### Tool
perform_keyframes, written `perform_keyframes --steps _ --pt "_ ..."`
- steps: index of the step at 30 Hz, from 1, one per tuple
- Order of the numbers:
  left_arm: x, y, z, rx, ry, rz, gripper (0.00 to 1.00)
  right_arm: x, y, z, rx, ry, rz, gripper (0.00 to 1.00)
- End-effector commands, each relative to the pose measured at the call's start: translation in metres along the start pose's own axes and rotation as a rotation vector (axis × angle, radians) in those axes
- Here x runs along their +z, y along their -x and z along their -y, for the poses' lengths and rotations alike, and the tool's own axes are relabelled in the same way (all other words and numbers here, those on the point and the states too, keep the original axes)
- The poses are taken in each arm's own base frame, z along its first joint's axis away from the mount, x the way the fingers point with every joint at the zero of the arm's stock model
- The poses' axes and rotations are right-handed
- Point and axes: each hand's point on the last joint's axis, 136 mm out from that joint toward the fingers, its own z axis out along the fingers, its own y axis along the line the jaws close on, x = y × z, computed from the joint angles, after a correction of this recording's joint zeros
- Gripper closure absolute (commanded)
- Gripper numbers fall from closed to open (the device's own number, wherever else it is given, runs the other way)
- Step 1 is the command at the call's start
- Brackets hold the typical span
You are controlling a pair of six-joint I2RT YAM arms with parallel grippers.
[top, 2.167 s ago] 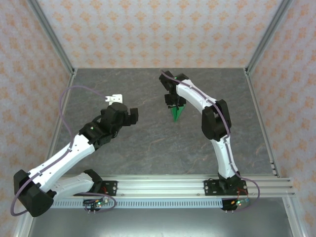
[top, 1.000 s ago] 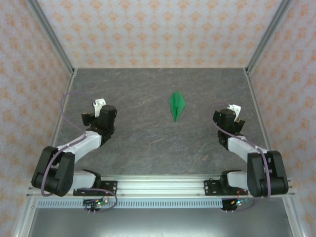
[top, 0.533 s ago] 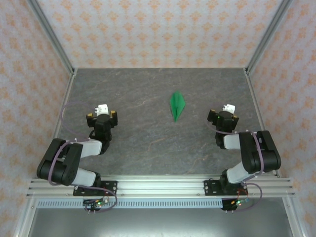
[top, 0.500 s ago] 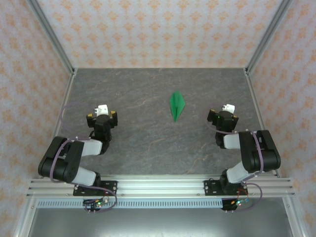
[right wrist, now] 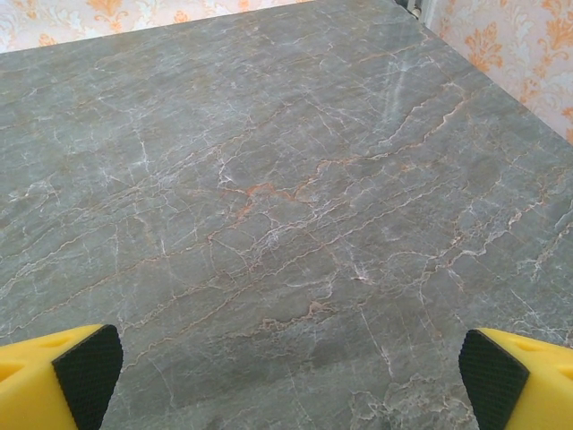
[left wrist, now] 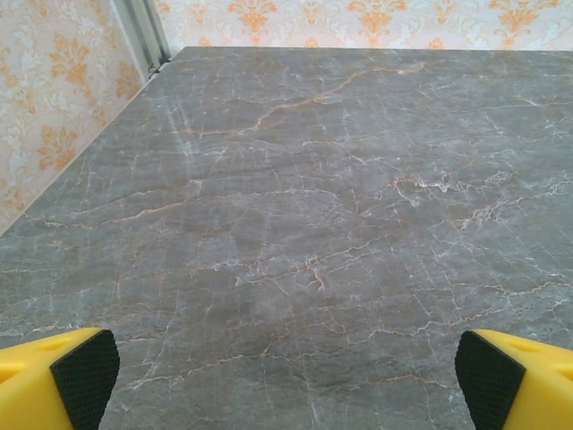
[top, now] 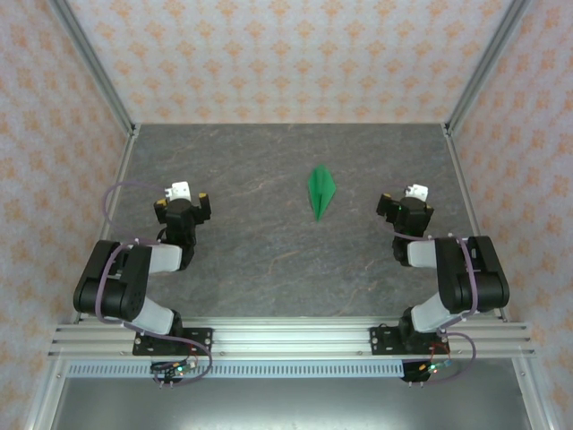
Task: Fold a paper plane with a square sheet of paper (fold left side to right side)
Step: Reset both arms
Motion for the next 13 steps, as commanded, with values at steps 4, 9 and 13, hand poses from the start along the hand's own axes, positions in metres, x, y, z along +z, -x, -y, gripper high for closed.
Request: perform_keyframes --steps 4,9,13 --pt "0.0012 0.0047 0.0004 -0.019 -0.004 0.006 0.00 -0.0001 0.0119 -0.0036 0.007 0.017 0.032 0.00" --pt "0.0011 0.0047 0.0003 -0.019 -0.003 0.006 0.00 0.0004 0.0116 -0.0035 0.006 0.016 0.030 0.00" --pt "0.0010 0.0049 0.0003 -0.020 -0.003 0.006 0.00 0.0003 0.0119 -0.0041 0.006 0.019 0.031 0.01"
